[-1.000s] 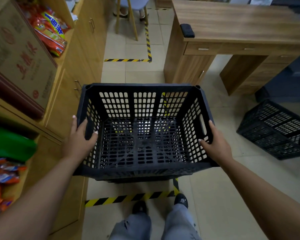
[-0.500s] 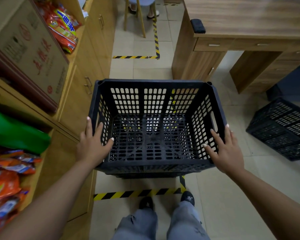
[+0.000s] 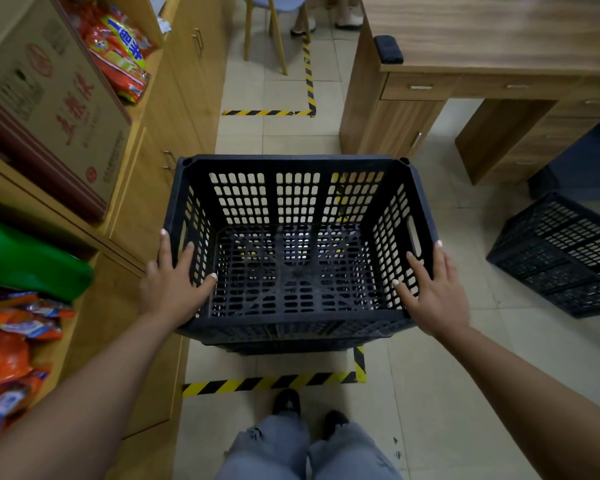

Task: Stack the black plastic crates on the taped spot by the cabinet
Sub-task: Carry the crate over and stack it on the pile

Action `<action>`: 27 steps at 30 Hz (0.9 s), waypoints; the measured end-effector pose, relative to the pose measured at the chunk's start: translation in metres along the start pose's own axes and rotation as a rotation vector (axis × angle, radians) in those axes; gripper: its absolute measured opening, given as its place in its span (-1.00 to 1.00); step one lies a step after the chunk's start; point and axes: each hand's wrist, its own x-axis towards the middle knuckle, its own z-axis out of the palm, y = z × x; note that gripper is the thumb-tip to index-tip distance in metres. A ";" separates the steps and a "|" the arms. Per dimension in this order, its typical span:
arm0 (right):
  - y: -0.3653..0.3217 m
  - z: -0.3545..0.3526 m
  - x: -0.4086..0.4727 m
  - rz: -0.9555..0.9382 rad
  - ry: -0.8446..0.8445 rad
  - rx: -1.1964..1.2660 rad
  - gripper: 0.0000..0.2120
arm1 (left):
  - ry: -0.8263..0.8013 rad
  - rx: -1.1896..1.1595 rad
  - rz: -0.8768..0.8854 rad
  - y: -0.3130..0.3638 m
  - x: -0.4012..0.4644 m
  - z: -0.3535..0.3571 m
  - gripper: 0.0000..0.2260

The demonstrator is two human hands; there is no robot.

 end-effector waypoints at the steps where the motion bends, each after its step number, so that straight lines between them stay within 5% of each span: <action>1: -0.001 -0.001 -0.001 0.005 -0.010 -0.009 -0.34 | -0.016 0.018 0.000 0.000 0.000 -0.001 -0.27; 9: -0.005 -0.008 -0.008 -0.020 -0.009 -0.033 -0.03 | -0.019 0.035 -0.031 0.011 -0.020 0.004 -0.26; 27: -0.006 -0.007 -0.004 -0.044 0.018 -0.021 -0.26 | 0.039 -0.029 -0.087 0.008 -0.014 0.011 -0.23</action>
